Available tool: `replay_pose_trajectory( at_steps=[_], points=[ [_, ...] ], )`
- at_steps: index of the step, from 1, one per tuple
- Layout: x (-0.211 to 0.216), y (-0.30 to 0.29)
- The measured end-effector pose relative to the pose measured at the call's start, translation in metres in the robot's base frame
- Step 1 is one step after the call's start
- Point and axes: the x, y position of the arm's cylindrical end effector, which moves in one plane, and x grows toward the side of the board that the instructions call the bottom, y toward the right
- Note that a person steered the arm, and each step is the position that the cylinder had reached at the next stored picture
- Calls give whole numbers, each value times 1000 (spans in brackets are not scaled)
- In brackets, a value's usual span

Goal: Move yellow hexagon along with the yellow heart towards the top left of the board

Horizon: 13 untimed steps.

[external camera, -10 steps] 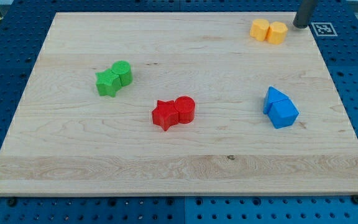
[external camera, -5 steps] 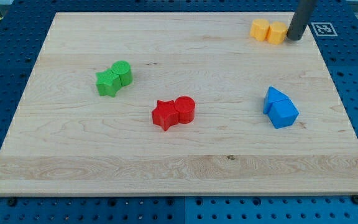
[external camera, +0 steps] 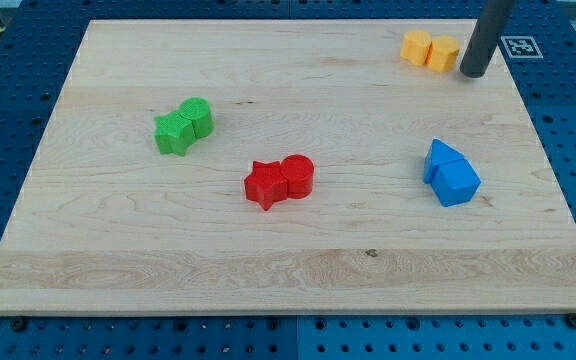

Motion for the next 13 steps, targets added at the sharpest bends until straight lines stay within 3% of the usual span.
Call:
replay_pose_trajectory(
  at_steps=[1,4,6,8,11,13],
  points=[
    [5,-9],
    [-41,-21],
    [-46,14],
    [-121,22],
    [-117,-13],
    [-92,-15]
  ],
)
